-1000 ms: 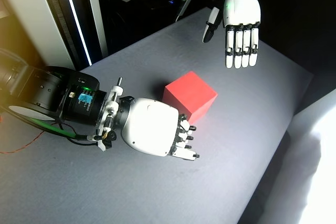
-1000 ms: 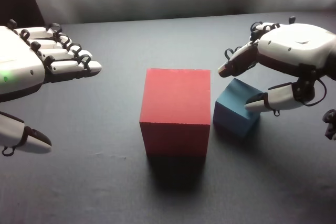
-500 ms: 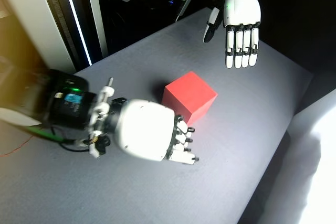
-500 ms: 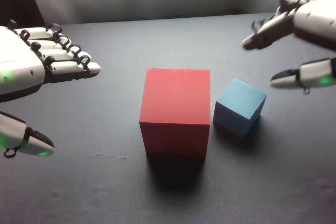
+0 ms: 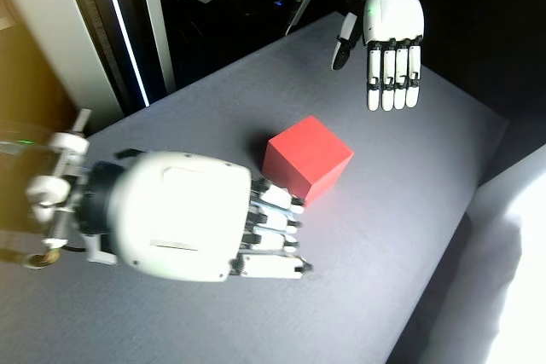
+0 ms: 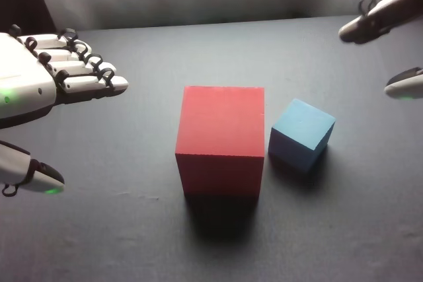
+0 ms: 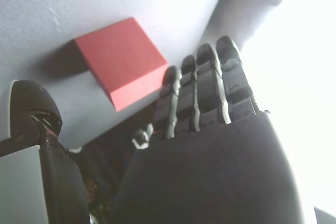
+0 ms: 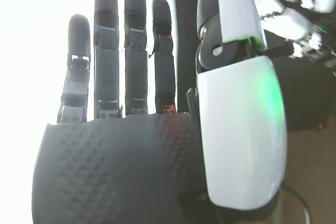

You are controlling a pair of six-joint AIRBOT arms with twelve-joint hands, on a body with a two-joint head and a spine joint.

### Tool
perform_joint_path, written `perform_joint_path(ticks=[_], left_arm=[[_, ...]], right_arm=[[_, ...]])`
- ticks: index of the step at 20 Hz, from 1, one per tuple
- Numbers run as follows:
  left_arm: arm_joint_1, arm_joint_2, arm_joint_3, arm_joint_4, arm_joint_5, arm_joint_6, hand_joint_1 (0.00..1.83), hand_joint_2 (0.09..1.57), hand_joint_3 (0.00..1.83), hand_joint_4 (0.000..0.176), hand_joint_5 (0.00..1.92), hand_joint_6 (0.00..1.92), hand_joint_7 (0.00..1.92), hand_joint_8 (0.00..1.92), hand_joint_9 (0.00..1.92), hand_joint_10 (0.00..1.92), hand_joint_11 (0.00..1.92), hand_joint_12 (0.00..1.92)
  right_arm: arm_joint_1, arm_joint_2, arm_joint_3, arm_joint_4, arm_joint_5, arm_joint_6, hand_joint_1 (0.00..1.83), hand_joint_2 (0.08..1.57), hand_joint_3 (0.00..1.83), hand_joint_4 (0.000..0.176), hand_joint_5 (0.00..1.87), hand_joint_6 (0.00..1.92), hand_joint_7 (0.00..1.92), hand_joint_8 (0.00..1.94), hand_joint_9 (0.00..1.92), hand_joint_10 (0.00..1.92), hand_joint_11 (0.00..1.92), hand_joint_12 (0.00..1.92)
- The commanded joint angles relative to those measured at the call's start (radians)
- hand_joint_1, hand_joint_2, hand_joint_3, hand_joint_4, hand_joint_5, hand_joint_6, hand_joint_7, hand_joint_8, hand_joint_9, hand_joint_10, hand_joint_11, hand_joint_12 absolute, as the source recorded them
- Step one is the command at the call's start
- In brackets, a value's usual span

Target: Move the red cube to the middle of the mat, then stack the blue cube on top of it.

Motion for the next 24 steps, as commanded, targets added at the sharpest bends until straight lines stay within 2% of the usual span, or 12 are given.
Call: perform_joint_path(ticks=[1, 3, 4, 6, 10, 13, 16, 18, 21, 24], left_arm=[[-0.011, 0.016, -0.001, -0.028, -0.061, 0.003, 0.56, 1.02, 0.0, 0.0, 0.09, 0.0, 0.11, 0.0, 0.13, 0.0, 0.0, 0.23], [-0.011, 0.016, 0.0, -0.029, -0.065, 0.003, 0.51, 1.03, 0.0, 0.0, 0.08, 0.0, 0.12, 0.0, 0.12, 0.0, 0.0, 0.2], [-0.011, 0.016, 0.0, -0.029, -0.068, 0.003, 0.47, 1.05, 0.01, 0.0, 0.06, 0.0, 0.1, 0.0, 0.1, 0.0, 0.0, 0.13], [-0.01, 0.016, -0.001, -0.029, -0.073, 0.003, 0.45, 1.07, 0.0, 0.0, 0.05, 0.0, 0.07, 0.0, 0.08, 0.0, 0.0, 0.08], [-0.005, 0.016, -0.005, -0.042, -0.076, 0.003, 0.39, 1.07, 0.0, 0.0, 0.07, 0.0, 0.12, 0.0, 0.11, 0.0, 0.0, 0.16], [0.008, 0.016, -0.027, -0.094, -0.076, 0.039, 0.45, 1.07, 0.0, 0.0, 0.05, 0.0, 0.08, 0.0, 0.08, 0.0, 0.0, 0.05], [0.03, 0.018, -0.064, -0.221, -0.092, 0.154, 0.45, 1.08, 0.0, 0.0, 0.0, 0.0, 0.05, 0.0, 0.07, 0.0, 0.0, 0.04], [0.03, 0.017, -0.079, -0.235, -0.099, 0.158, 0.44, 1.07, 0.0, 0.0, 0.01, 0.0, 0.06, 0.0, 0.07, 0.0, 0.01, 0.04], [0.024, 0.014, -0.085, -0.238, -0.098, 0.158, 0.47, 1.07, 0.0, 0.0, 0.01, 0.0, 0.04, 0.0, 0.06, 0.0, 0.0, 0.05], [0.021, 0.014, -0.089, -0.239, -0.1, 0.148, 0.48, 1.06, 0.0, 0.0, 0.04, 0.01, 0.08, 0.01, 0.1, 0.02, 0.03, 0.06]], right_arm=[[-0.003, 0.014, 0.018, 0.012, 0.156, 0.078, 1.03, 0.95, 0.0, 0.0, 0.56, 0.0, 0.6, 0.0, 0.58, 0.0, 0.0, 1.2], [-0.022, 0.013, 0.051, 0.011, 0.185, 0.182, 1.01, 0.93, 0.0, 0.0, 0.52, 0.0, 0.54, 0.0, 0.53, 0.0, 0.0, 1.17], [-0.03, 0.01, 0.062, 0.011, 0.185, 0.228, 1.01, 0.92, 0.0, 0.0, 0.48, 0.0, 0.51, 0.0, 0.5, 0.0, 0.0, 1.15], [-0.045, 0.002, 0.076, 0.02, 0.194, 0.29, 1.01, 0.91, 0.0, 0.0, 0.45, 0.0, 0.48, 0.0, 0.49, 0.0, 0.0, 1.14], [-0.062, -0.01, 0.076, 0.026, 0.198, 0.287, 1.01, 0.9, 0.0, 0.0, 0.45, 0.01, 0.51, 0.01, 0.51, 0.01, 0.01, 1.13], [-0.073, -0.018, 0.076, 0.026, 0.168, 0.183, 1.01, 0.94, 0.01, 0.0, 0.42, 0.0, 0.48, 0.0, 0.48, 0.0, 0.0, 1.09], [-0.072, -0.038, 0.076, 0.025, 0.113, 0.026, 1.01, 0.93, 0.0, 0.0, 0.45, 0.0, 0.52, 0.01, 0.51, 0.01, 0.01, 1.13], [-0.071, -0.059, 0.076, -0.005, 0.113, -0.056, 0.99, 0.94, 0.0, 0.0, 0.44, 0.0, 0.48, 0.0, 0.47, 0.0, 0.0, 1.09], [-0.07, -0.091, 0.076, -0.085, 0.084, -0.091, 1.0, 0.93, 0.0, 0.0, 0.43, 0.0, 0.47, 0.0, 0.47, 0.01, 0.0, 1.08], [-0.061, -0.141, 0.077, -0.085, 0.023, -0.216, 0.98, 0.94, 0.0, 0.0, 0.42, 0.0, 0.45, 0.0, 0.44, 0.0, 0.0, 1.06]])
